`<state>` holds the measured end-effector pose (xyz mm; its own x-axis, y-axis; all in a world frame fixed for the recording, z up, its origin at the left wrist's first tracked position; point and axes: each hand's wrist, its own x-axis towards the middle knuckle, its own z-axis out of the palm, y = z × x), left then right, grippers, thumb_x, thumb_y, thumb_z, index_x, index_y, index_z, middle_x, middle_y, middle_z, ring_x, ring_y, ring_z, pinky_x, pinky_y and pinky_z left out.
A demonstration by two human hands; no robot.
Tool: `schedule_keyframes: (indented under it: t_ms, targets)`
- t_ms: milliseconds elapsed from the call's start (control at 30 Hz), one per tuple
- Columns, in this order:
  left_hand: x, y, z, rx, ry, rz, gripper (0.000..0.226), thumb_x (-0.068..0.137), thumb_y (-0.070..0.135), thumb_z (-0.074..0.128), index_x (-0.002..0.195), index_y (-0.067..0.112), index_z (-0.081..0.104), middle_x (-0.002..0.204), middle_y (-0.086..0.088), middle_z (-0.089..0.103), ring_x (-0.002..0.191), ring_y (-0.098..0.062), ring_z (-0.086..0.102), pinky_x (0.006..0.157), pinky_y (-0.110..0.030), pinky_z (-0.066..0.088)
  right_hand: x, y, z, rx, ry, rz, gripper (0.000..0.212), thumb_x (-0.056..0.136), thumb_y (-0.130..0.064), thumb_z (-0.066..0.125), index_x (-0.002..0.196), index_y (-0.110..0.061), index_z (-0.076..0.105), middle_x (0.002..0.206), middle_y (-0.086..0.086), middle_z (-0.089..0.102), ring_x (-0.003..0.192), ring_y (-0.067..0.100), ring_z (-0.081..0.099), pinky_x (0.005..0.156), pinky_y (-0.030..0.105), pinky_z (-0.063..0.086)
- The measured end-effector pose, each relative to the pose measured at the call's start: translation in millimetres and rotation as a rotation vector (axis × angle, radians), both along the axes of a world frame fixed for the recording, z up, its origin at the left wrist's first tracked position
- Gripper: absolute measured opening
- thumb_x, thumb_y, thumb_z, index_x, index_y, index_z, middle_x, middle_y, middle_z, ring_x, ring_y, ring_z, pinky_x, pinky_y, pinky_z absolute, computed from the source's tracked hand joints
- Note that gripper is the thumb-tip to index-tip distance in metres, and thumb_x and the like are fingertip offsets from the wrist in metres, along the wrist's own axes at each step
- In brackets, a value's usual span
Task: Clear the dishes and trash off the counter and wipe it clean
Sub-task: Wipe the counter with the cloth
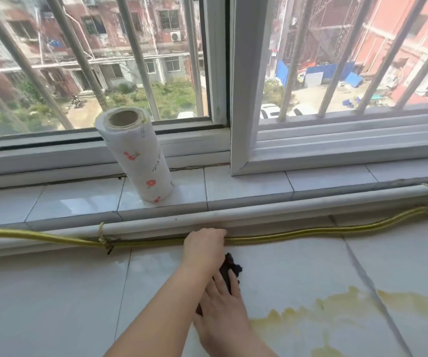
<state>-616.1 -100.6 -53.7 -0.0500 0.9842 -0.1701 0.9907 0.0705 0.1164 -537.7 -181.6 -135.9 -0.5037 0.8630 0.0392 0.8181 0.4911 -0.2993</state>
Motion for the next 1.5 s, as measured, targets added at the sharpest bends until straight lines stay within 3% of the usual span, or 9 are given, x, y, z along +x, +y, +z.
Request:
schedule_keyframes:
  t_ms: [200,367,567,733,867,1100,1333,1400,1500]
  targets:
    - [-53.0,-23.2,8.0,0.001,0.067,0.161,0.036,0.096,0.015,0.040,0.126,0.027,0.057,0.120,0.003,0.064,0.112,-0.020,0.058,0.086,-0.031,0.046,3.7,21.5,-0.9,0.044,-0.033,-0.060,0.062,0.075,-0.052,0.041,0.121,-0.018,0.067,0.129,0.003,0.062,0.127,0.020,0.038,0.110,0.045,0.009]
    - [-52.6,-22.4,-2.6,0.003,0.098,0.180,0.041,0.091,0.004,0.042,0.126,0.020,0.055,0.119,-0.001,0.057,0.111,-0.021,0.053,0.083,-0.032,0.047,34.0,36.8,1.5,0.058,-0.080,-0.167,0.060,0.078,-0.050,0.039,0.120,-0.017,0.067,0.129,0.004,0.062,0.126,0.020,0.038,0.110,0.043,0.007]
    - [-47.4,-39.1,-10.1,-0.023,0.202,0.105,0.046,0.093,0.011,0.045,0.138,0.021,0.039,0.129,-0.003,0.050,0.120,-0.025,0.042,0.094,-0.034,0.038,35.9,21.3,2.0,0.058,-0.097,-0.205,0.063,0.076,-0.050,0.039,0.119,-0.013,0.068,0.129,0.007,0.062,0.126,0.021,0.038,0.110,0.043,0.007]
    - [-48.7,-32.8,-5.3,0.016,0.222,0.083,0.031,0.095,0.018,0.045,0.125,0.020,0.049,0.128,-0.003,0.046,0.120,-0.023,0.043,0.095,-0.034,0.035,31.0,-4.0,2.5,0.039,-0.090,-0.140,0.064,0.073,-0.051,0.040,0.117,-0.015,0.070,0.126,0.005,0.064,0.125,0.021,0.040,0.110,0.044,0.008]
    - [-46.9,-36.6,-11.2,-0.021,0.234,0.068,0.042,0.095,0.018,0.044,0.136,0.020,0.036,0.133,-0.004,0.044,0.121,-0.025,0.042,0.094,-0.036,0.037,30.7,-9.0,8.0,-0.049,-0.118,-0.131,0.064,0.072,-0.052,0.039,0.115,-0.017,0.070,0.125,0.004,0.065,0.124,0.020,0.040,0.110,0.044,0.008]
    - [-30.5,-34.5,-15.8,-0.044,0.286,-0.021,0.030,0.093,0.024,0.051,0.123,0.021,0.048,0.127,-0.002,0.049,0.119,-0.024,0.044,0.094,-0.036,0.036,38.1,-21.4,10.9,-0.106,-0.098,-0.065,0.066,0.070,-0.054,0.039,0.113,-0.017,0.071,0.123,0.005,0.066,0.122,0.021,0.041,0.109,0.045,0.009]
    - [-37.6,-39.8,-2.9,0.142,0.213,-0.154,0.024,0.099,0.030,0.041,0.121,0.022,0.048,0.122,0.001,0.049,0.116,-0.022,0.045,0.095,-0.034,0.036,29.2,-15.8,7.5,-0.099,-0.090,-0.020,0.064,0.071,-0.054,0.039,0.115,-0.019,0.071,0.124,0.003,0.066,0.123,0.020,0.044,0.110,0.046,0.009]
    - [-37.7,-45.6,2.6,0.162,0.189,-0.162,0.021,0.096,0.030,0.049,0.115,0.023,0.053,0.113,0.002,0.053,0.107,-0.022,0.051,0.090,-0.034,0.040,31.0,0.3,12.0,-0.121,-0.106,-0.042,0.062,0.073,-0.052,0.039,0.113,-0.019,0.071,0.121,0.002,0.067,0.121,0.021,0.048,0.110,0.044,0.008]
    - [-42.4,-48.5,6.0,0.231,0.133,-0.120,0.017,0.083,0.029,0.070,0.097,0.021,0.063,0.092,0.003,0.060,0.083,-0.021,0.057,0.066,-0.031,0.049,54.1,27.7,8.8,-0.043,-0.113,-0.195,0.062,0.078,-0.049,0.037,0.119,-0.014,0.067,0.124,0.006,0.065,0.124,0.023,0.042,0.109,0.045,0.010]
